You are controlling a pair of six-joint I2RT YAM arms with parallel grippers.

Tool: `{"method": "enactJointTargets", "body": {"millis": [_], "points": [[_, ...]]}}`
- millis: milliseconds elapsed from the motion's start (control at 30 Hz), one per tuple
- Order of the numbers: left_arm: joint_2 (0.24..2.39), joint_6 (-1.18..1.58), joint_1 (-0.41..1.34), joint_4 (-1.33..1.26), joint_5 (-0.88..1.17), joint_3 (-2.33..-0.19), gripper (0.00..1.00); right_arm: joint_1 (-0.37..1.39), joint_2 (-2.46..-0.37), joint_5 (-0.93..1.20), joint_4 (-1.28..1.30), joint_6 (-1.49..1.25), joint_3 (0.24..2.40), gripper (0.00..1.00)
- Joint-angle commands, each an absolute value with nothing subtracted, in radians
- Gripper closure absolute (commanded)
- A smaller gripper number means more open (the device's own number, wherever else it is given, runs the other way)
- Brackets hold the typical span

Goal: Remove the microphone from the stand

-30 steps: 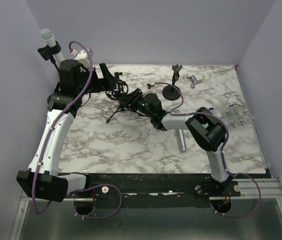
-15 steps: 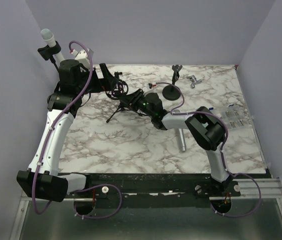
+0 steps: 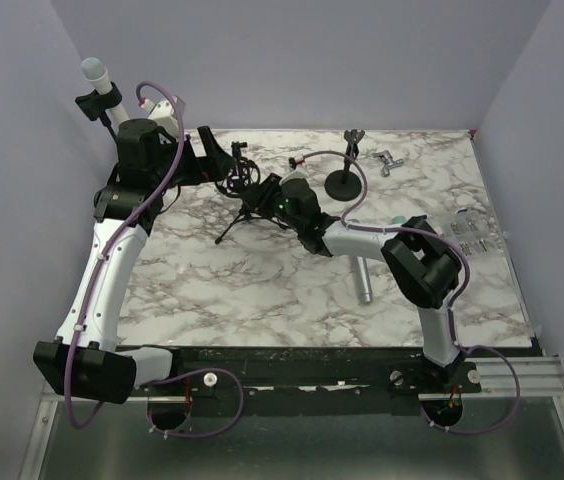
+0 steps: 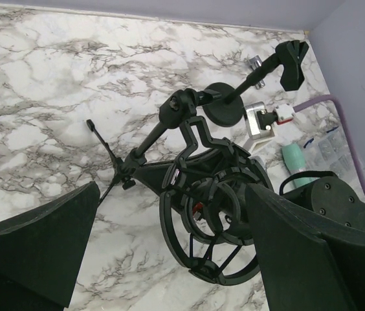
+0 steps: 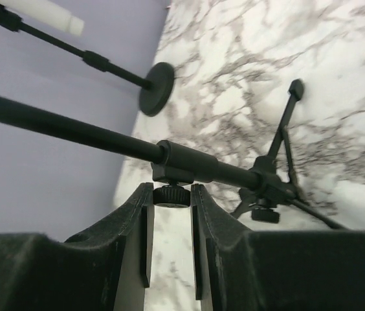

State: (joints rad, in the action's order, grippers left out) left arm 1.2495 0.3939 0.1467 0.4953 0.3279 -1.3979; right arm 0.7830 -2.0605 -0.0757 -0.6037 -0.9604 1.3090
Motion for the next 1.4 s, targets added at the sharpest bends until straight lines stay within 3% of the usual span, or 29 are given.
{"method": "enactJointTargets", "body": {"millis": [0,300,500,700,900,1133,1367], "points": [[1.247,0.403,0.137,0.471,0.353,-1.385,0.03,0.828,-2.000,-0.307,-0.402,-0.585,1.360,0.99],[1.253,0.403,0.135,0.469,0.351,-1.385,0.03,0.916,-2.015,-0.496,-0.344,-0.245,1.422,0.99],[1.260,0.403,0.135,0.469,0.360,-1.387,0.03,0.932,-2.007,-0.513,-0.383,-0.194,1.398,0.99],[1.266,0.402,0.135,0.472,0.366,-1.389,0.03,0.930,-1.980,-0.450,-0.430,-0.291,1.358,0.62],[1.290,0.399,0.136,0.486,0.396,-1.405,0.02,0.918,-1.946,-0.424,-0.405,-0.410,1.330,0.36],[1.328,0.403,0.135,0.510,0.427,-1.431,0.01,0.916,-1.857,-0.373,-0.452,-0.460,1.201,0.18],[1.353,0.416,0.135,0.517,0.399,-1.438,0.01,0.893,-1.839,-0.300,-0.466,-0.542,1.128,0.16]]}}
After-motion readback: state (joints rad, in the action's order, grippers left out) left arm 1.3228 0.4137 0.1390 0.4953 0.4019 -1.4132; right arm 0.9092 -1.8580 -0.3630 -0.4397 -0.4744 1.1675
